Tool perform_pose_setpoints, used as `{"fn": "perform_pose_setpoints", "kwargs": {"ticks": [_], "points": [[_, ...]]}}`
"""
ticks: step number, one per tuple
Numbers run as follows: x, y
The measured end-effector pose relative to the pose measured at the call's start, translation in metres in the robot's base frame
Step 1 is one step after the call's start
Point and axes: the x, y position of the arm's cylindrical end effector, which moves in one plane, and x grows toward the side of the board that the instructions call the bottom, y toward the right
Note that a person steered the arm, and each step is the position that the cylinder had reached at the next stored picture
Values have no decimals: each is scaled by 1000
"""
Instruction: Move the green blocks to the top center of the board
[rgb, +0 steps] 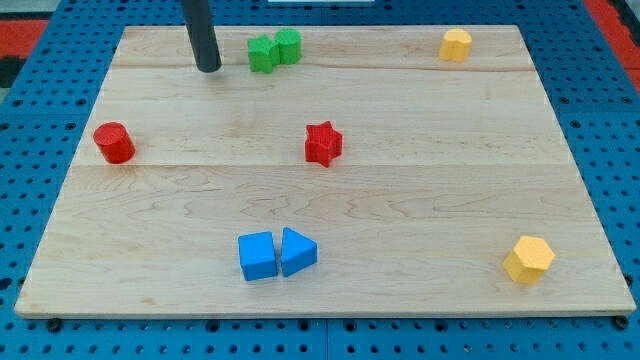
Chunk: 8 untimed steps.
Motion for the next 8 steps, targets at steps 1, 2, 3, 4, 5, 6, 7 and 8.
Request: {"fn": "perform_pose_setpoints", "kwargs": {"ticks": [1,2,3,4,5,6,7,8], "points": [[16,0],[17,1],[17,1],[17,1],[16,-1],[10,12],[-11,62],[-7,99]]}}
